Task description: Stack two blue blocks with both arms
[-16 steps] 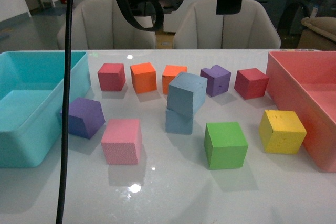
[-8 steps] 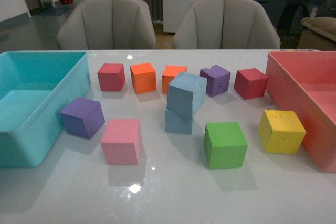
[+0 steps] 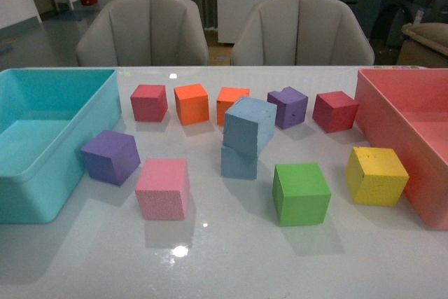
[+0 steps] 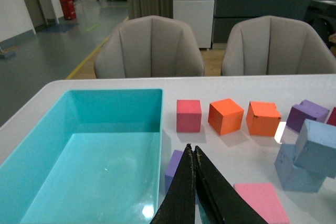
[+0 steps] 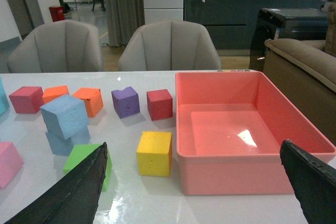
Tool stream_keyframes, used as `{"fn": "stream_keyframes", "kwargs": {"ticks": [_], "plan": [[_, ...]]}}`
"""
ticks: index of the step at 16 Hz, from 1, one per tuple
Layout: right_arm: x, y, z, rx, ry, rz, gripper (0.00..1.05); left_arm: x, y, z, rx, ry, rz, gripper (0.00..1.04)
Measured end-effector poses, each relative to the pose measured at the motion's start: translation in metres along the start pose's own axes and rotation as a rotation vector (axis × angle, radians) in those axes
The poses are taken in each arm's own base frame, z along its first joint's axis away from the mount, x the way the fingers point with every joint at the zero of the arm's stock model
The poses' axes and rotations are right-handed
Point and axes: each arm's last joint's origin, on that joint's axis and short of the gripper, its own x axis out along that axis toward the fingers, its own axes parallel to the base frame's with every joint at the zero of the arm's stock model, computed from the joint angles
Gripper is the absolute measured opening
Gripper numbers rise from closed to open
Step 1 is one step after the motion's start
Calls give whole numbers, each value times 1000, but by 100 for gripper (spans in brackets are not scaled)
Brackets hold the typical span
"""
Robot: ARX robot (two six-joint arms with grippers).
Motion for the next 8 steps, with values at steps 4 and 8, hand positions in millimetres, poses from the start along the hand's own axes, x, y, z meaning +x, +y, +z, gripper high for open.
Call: {"fn": "stream_keyframes", "kwargs": {"ticks": [4, 8], "plan": [[0, 0, 0, 0, 0, 0, 98, -20, 11, -8, -2, -11, 4, 2], [0, 0, 0, 0, 0, 0, 98, -40, 28, -19, -3, -4, 6, 2]]}}
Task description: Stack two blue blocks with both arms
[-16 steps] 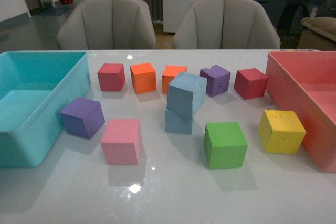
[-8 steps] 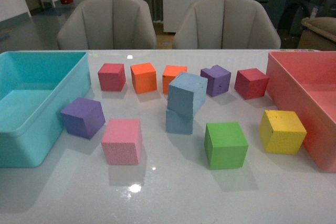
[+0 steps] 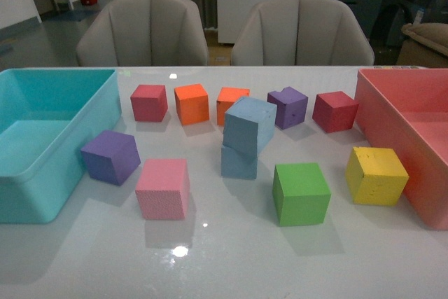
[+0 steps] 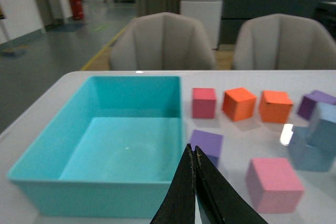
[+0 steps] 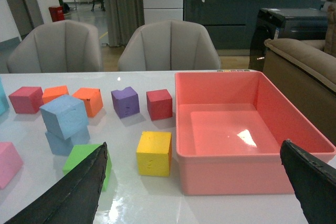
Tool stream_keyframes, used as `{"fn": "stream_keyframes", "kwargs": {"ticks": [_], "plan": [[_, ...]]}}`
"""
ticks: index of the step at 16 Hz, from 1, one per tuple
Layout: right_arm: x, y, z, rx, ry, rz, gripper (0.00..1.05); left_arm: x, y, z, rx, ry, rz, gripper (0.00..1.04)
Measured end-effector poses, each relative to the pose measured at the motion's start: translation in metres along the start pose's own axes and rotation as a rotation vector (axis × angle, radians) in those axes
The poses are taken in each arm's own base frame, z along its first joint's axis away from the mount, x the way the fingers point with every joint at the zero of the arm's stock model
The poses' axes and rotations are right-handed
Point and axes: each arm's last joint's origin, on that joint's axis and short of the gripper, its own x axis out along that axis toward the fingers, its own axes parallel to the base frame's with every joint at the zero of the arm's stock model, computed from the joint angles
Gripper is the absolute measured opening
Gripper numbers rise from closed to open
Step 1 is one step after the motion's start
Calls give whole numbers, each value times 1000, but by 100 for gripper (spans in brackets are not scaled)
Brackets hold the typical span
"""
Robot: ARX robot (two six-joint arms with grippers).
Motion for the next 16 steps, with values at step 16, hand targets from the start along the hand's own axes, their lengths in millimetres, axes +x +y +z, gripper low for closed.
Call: {"fn": "stream_keyframes", "kwargs": {"ticks": [16], "plan": [[0, 0, 0, 0, 0, 0, 98, -38, 0, -8, 0, -21, -11, 2]]}}
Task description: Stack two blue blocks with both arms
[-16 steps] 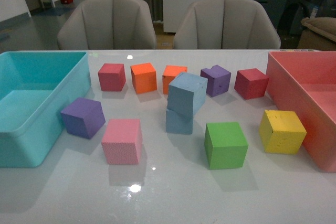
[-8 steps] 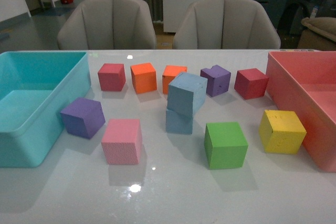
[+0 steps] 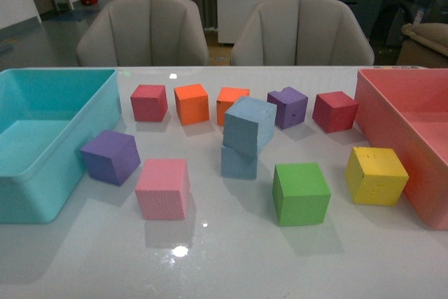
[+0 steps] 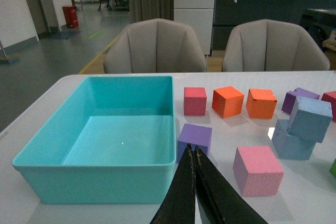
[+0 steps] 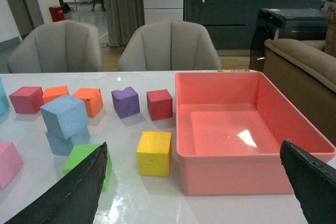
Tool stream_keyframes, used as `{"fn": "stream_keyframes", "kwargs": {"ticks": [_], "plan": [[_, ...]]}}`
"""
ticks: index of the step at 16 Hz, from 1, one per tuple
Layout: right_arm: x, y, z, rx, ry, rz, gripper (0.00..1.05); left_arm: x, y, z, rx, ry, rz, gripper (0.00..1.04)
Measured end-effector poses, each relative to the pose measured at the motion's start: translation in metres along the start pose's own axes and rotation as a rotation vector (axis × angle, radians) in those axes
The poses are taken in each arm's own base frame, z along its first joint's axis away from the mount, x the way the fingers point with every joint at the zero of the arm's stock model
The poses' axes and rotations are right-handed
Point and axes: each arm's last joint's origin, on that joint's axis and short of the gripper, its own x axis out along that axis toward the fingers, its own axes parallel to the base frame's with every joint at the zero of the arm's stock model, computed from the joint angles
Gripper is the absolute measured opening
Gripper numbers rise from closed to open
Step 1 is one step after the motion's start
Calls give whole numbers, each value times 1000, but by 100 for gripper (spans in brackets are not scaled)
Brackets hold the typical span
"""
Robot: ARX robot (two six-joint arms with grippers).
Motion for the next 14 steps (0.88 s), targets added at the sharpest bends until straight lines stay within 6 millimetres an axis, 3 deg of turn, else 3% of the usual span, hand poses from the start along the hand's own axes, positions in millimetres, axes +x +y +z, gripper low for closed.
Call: {"fn": "stream_keyframes", "kwargs": {"ticks": [7, 14], "plan": [[0, 0, 0, 0, 1, 0, 98, -12, 0, -3, 0, 11, 1, 2], [0, 0, 0, 0, 0, 0, 98, -12, 0, -3, 0, 12, 0, 77]]}}
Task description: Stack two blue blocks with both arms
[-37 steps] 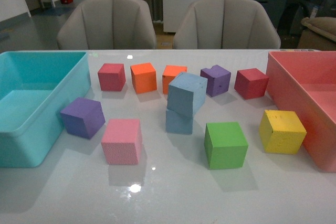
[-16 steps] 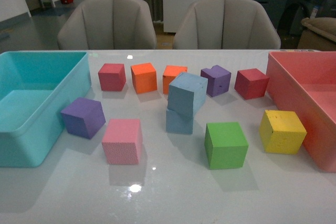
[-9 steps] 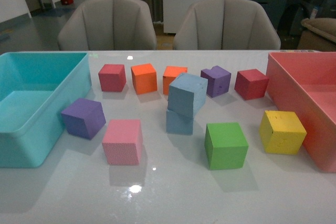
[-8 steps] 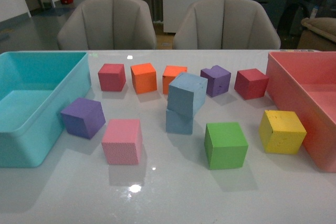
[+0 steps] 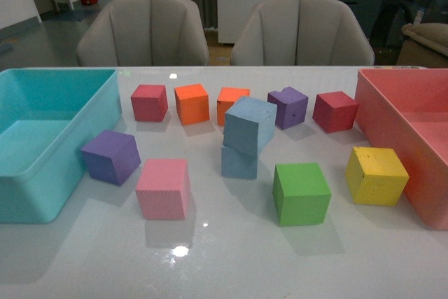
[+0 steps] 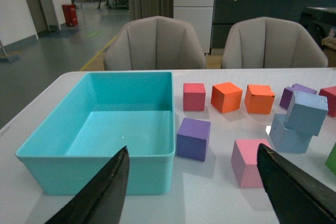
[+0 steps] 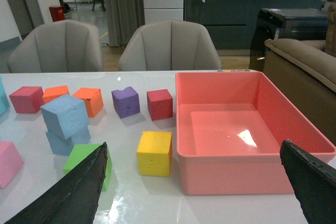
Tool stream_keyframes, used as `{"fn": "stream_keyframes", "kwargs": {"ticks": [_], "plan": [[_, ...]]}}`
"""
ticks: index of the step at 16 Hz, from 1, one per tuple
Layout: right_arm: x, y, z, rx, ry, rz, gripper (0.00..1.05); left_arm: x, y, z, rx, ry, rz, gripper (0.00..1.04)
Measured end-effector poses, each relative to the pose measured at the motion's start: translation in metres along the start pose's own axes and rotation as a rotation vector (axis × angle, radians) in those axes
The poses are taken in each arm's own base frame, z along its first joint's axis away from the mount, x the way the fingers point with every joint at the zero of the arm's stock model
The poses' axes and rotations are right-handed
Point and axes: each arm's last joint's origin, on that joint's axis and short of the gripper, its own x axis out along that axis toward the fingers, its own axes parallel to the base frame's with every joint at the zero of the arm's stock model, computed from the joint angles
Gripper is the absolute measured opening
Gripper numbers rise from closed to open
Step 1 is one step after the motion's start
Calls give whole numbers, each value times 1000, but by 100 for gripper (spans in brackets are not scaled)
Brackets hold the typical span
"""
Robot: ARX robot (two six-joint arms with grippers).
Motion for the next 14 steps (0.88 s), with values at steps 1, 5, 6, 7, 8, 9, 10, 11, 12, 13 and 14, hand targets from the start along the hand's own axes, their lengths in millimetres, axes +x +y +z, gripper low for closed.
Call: {"fn": "stream_keyframes", "kwargs": {"ticks": [1, 5, 6, 7, 8, 9, 10, 11, 12, 13, 14], "plan": [[0, 0, 0, 0, 0, 0, 98, 0, 0, 0, 0, 1, 0, 86], [0, 0, 0, 0, 0, 0, 98, 0, 0, 0, 2, 0, 0, 98], [0, 0, 0, 0, 0, 0, 98, 0, 0, 0, 2, 0, 0, 98], [0, 0, 0, 0, 0, 0, 98, 0, 0, 0, 2, 0, 0, 98], [0, 0, 0, 0, 0, 0, 98, 0, 0, 0, 2, 0, 0, 98], [0, 0, 0, 0, 0, 0, 98, 0, 0, 0, 2, 0, 0, 98], [0, 0, 0, 0, 0, 0, 98, 0, 0, 0, 2, 1, 0, 98], [0, 0, 0, 0, 0, 0, 98, 0, 0, 0, 1, 0, 0, 98], [0, 0, 0, 0, 0, 0, 98, 0, 0, 0, 1, 0, 0, 98], [0, 0, 0, 0, 0, 0, 98, 0, 0, 0, 2, 0, 0, 98], [0, 0, 0, 0, 0, 0, 98, 0, 0, 0, 2, 0, 0, 98]]}}
